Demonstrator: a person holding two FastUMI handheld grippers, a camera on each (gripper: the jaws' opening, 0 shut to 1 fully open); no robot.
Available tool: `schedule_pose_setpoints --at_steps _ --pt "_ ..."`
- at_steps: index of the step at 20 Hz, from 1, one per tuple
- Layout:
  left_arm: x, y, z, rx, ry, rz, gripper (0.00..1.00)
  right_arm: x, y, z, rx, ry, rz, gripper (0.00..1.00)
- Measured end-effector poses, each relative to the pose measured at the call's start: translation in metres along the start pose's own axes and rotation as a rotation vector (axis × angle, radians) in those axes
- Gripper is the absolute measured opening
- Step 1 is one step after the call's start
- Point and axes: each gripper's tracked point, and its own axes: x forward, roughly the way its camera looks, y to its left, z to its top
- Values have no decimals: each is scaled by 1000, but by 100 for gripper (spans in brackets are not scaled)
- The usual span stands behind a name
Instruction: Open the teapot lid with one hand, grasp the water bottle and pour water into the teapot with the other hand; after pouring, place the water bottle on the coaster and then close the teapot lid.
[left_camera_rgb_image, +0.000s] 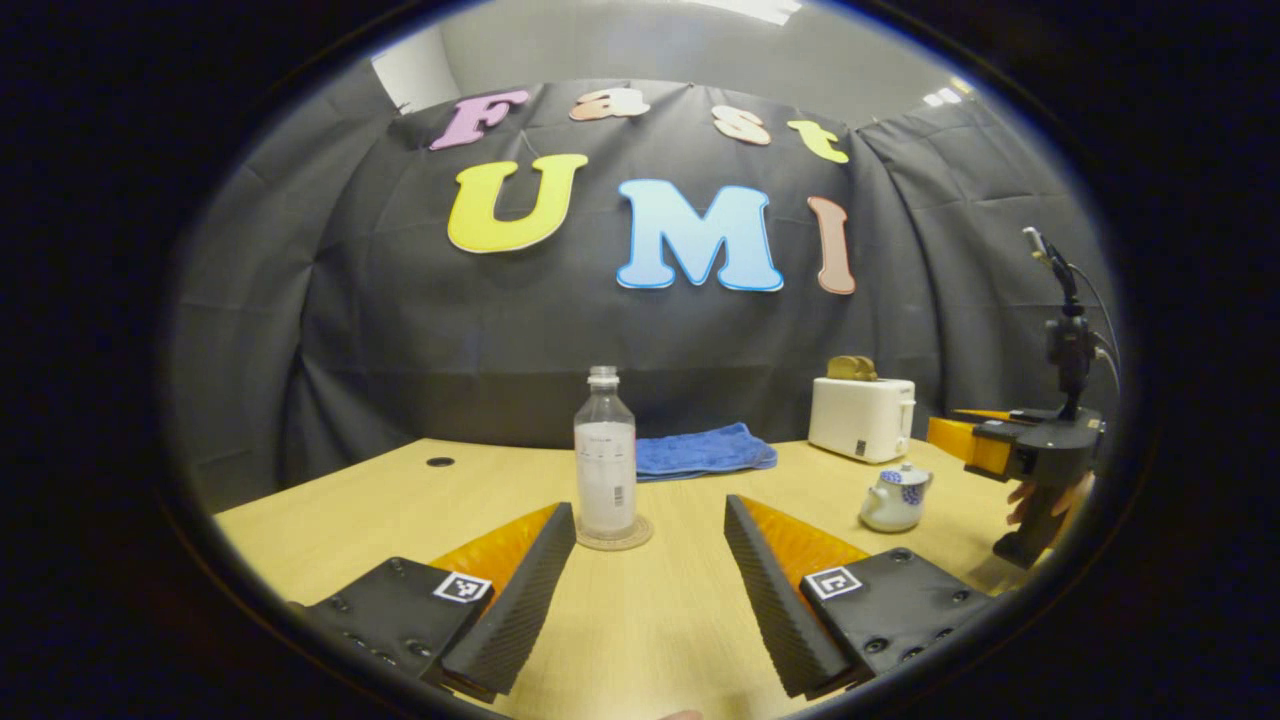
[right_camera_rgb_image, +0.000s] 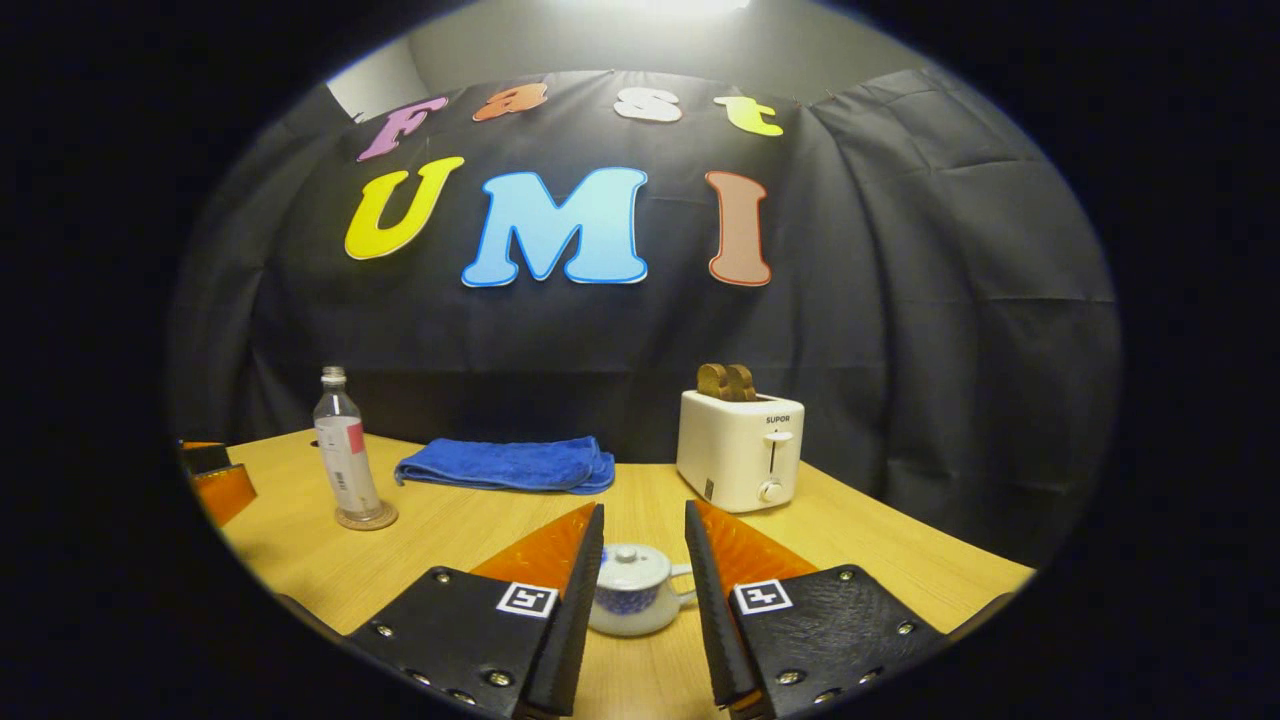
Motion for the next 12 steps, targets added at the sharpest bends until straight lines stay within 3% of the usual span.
schedule_pose_setpoints --at_steps 2,5,10,11,12 --pt "-9 -20 -6 -14 -1 -20 100 -40 24 -4 22 -10 38 52" --pt "-24 -42 -18 -25 9 -36 100 -65 46 -10 -3 -40 57 52" --pt "-41 -41 -16 18 -19 36 100 -81 72 -38 26 3 94 52" --pt "-41 -43 -17 51 -13 47 100 -88 68 -27 39 -23 81 56" --pt "-40 -46 -15 49 -18 52 100 -86 67 -34 30 -10 58 90"
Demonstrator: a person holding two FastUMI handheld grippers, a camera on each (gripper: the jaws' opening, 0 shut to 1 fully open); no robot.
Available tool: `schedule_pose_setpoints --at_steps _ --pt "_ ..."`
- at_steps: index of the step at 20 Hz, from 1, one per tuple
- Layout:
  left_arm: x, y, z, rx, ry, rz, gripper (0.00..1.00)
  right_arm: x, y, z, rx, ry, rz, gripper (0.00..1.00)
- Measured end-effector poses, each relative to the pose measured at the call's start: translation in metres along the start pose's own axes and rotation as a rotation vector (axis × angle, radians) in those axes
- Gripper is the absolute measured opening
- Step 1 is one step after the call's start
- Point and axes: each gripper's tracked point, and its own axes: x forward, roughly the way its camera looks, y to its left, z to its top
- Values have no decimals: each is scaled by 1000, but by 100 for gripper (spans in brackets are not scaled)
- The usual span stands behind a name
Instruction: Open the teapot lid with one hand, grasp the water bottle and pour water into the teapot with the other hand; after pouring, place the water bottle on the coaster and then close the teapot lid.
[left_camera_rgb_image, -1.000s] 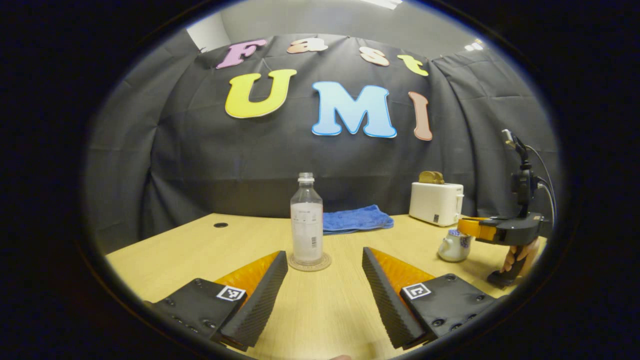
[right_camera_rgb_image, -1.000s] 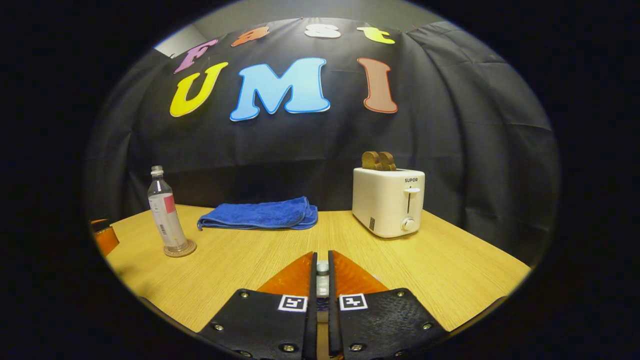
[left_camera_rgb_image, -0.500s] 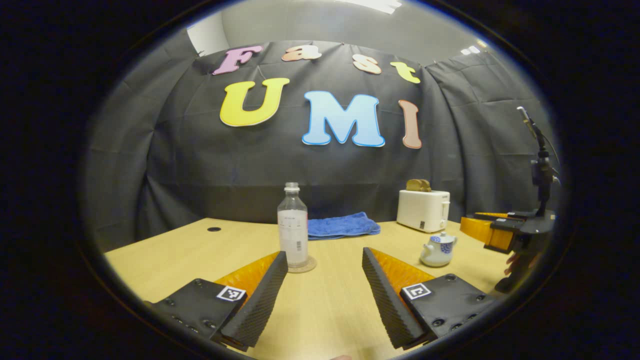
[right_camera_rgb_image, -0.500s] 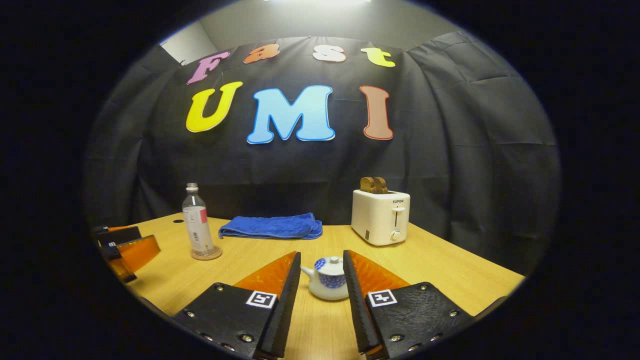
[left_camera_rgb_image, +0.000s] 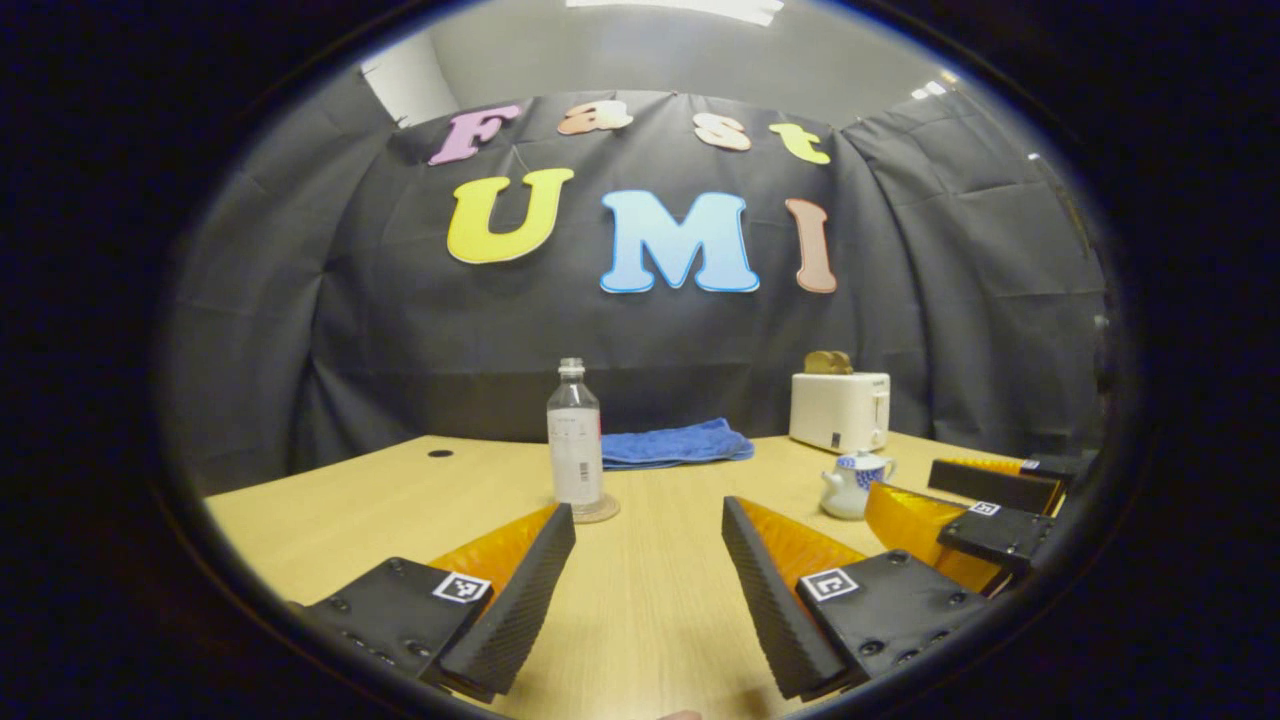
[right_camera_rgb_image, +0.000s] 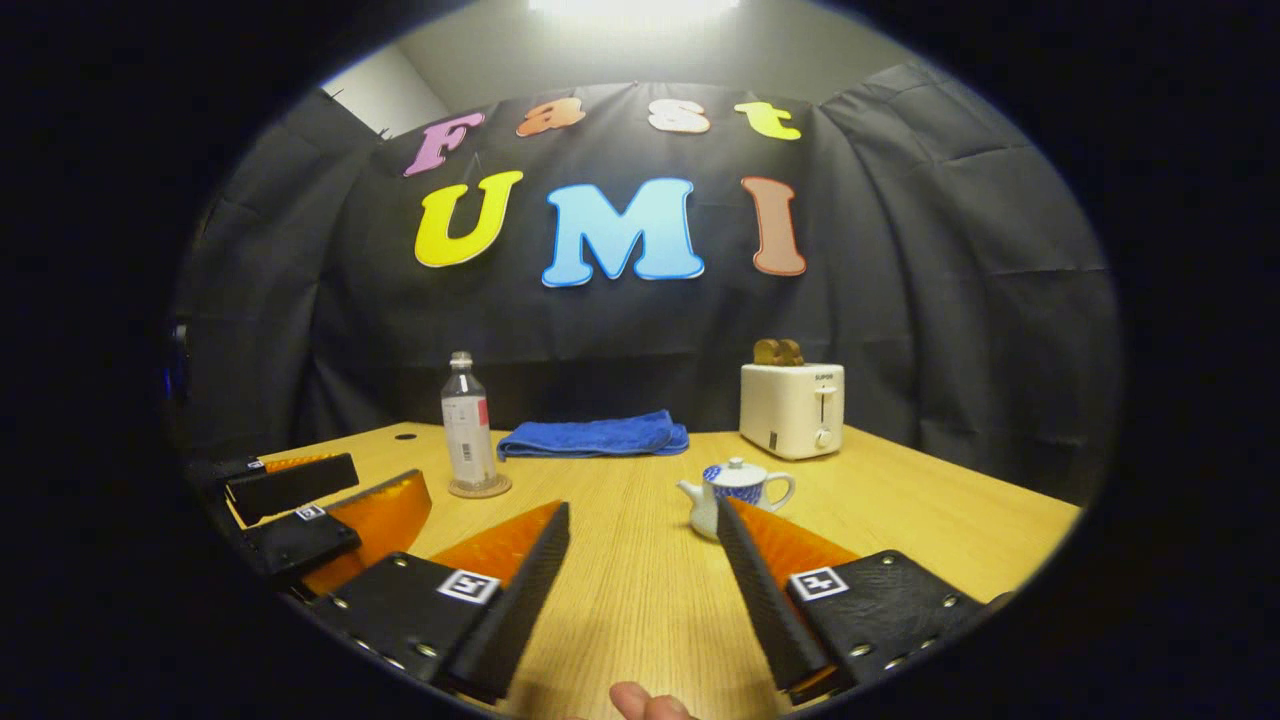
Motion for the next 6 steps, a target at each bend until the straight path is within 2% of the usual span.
schedule_pose_setpoints --at_steps 1,6 --pt "-2 1 -1 1 1 8 100 -1 0 1 -17 0 1 99" --pt "-6 5 -1 -1 3 42 100 -1 4 1 -10 -3 7 99"
